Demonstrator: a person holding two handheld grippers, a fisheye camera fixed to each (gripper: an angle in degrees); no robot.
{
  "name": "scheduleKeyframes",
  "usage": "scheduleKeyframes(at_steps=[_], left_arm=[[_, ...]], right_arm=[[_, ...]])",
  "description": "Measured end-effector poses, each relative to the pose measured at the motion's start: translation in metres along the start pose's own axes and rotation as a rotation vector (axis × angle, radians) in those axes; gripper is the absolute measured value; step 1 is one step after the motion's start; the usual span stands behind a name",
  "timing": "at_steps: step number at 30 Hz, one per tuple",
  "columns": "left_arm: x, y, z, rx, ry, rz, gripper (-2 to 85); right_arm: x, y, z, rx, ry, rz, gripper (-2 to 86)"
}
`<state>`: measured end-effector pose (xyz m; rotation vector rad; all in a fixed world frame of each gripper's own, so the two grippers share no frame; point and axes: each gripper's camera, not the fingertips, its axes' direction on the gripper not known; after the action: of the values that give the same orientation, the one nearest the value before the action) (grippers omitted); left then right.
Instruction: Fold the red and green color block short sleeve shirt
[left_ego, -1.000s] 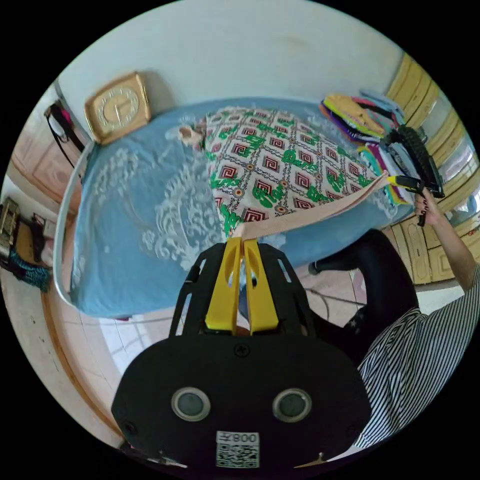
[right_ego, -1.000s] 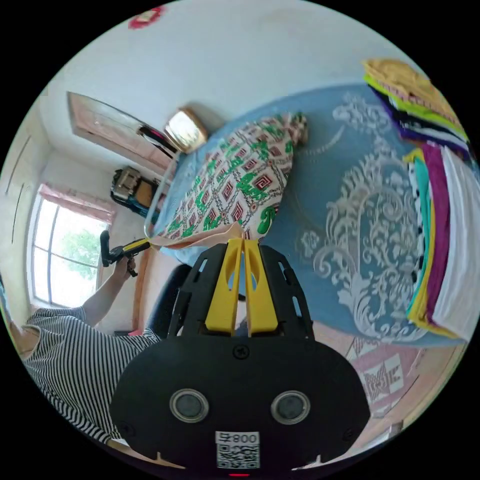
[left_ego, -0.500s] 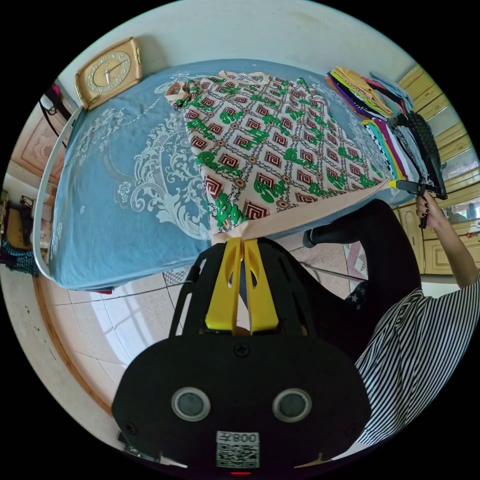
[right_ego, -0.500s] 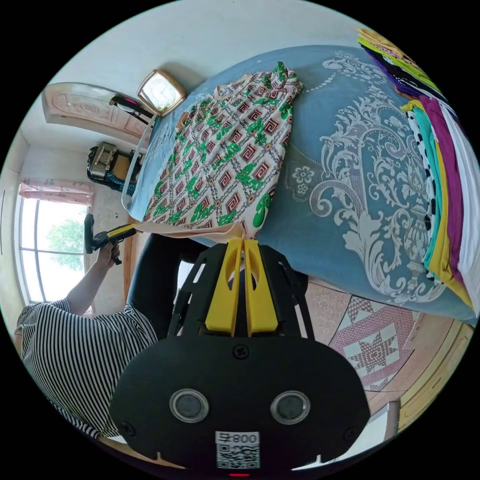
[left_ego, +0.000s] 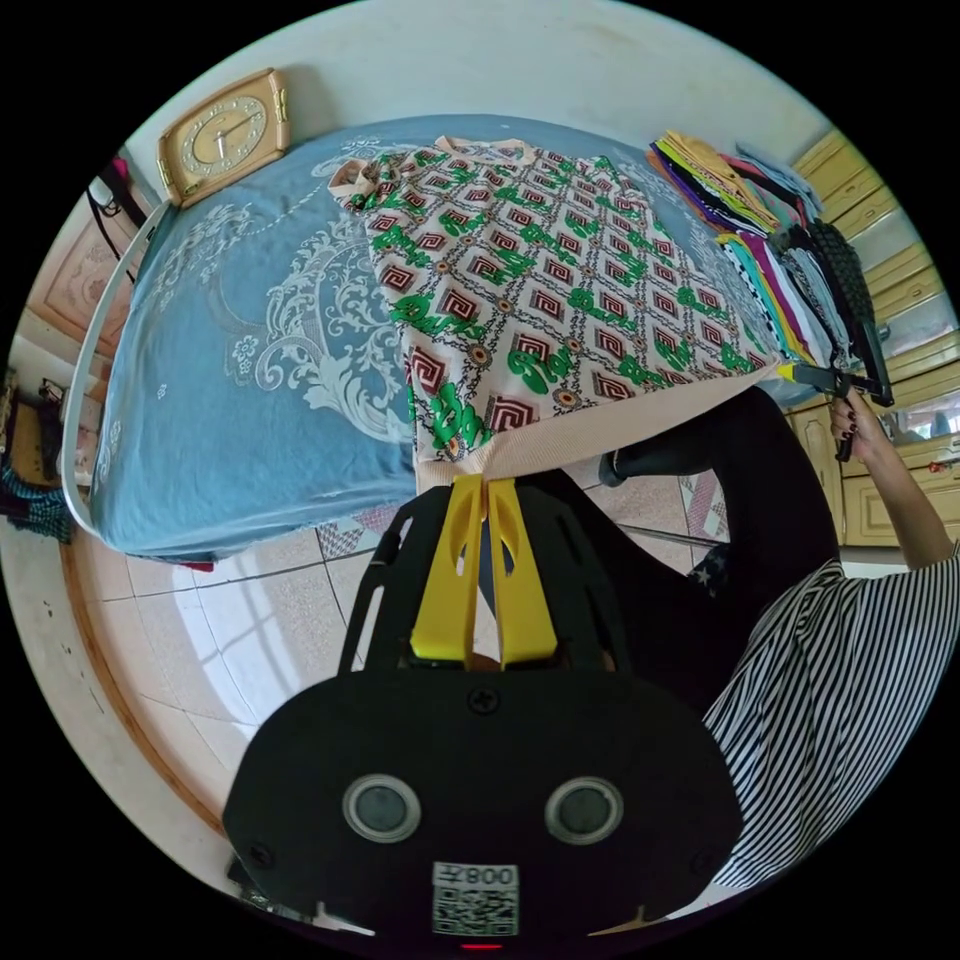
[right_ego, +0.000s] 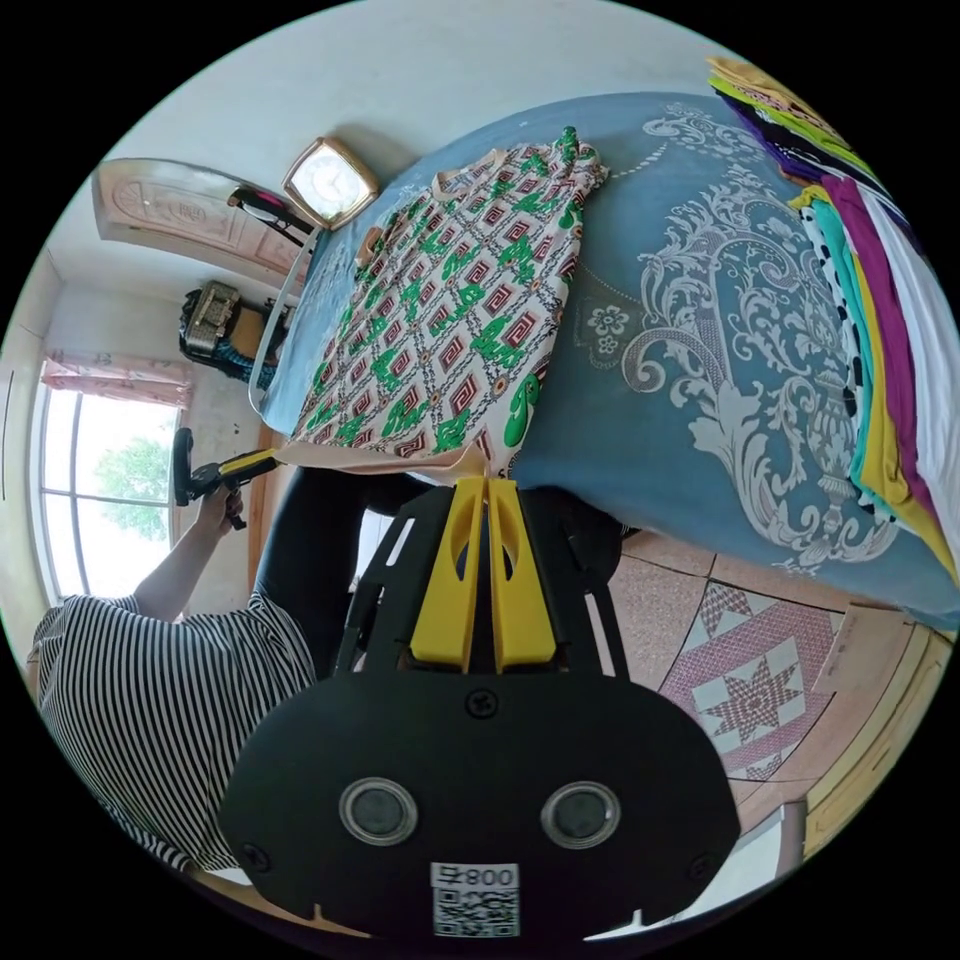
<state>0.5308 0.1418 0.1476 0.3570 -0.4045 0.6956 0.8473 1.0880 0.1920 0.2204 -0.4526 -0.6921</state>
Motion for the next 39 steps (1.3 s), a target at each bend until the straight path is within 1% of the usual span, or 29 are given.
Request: scheduleKeyframes(at_steps=[8, 21, 27, 31, 39], left_arm=[[-0.038, 0.02, -0.006, 0.013, -0.011, 0.0, 0.6], [-0.093, 0.025, -0.016, 0.021, -0.016, -0.027, 0.6], [-0.122, 0.015, -0.016, -0.008, 0.027, -0.074, 1.0], [-0.145, 0.009, -0.021, -0.01, 0.096, -0.106, 1.2], [-0.186, 0.001, -0.042, 0.009, 0.215, -0.147, 1.4]], right_arm=[[-0.01, 0.049, 0.029, 0.0, -0.006, 0.01, 0.3], [-0.017, 0.095, 0.066, -0.019, 0.012, 0.017, 0.3], [-0.002, 0.105, 0.087, -0.043, -0.006, 0.066, 0.4], [0.008, 0.11, 0.102, -0.081, -0.006, 0.073, 0.4], [0.033, 0.118, 0.106, -0.086, -0.062, 0.091, 0.3]])
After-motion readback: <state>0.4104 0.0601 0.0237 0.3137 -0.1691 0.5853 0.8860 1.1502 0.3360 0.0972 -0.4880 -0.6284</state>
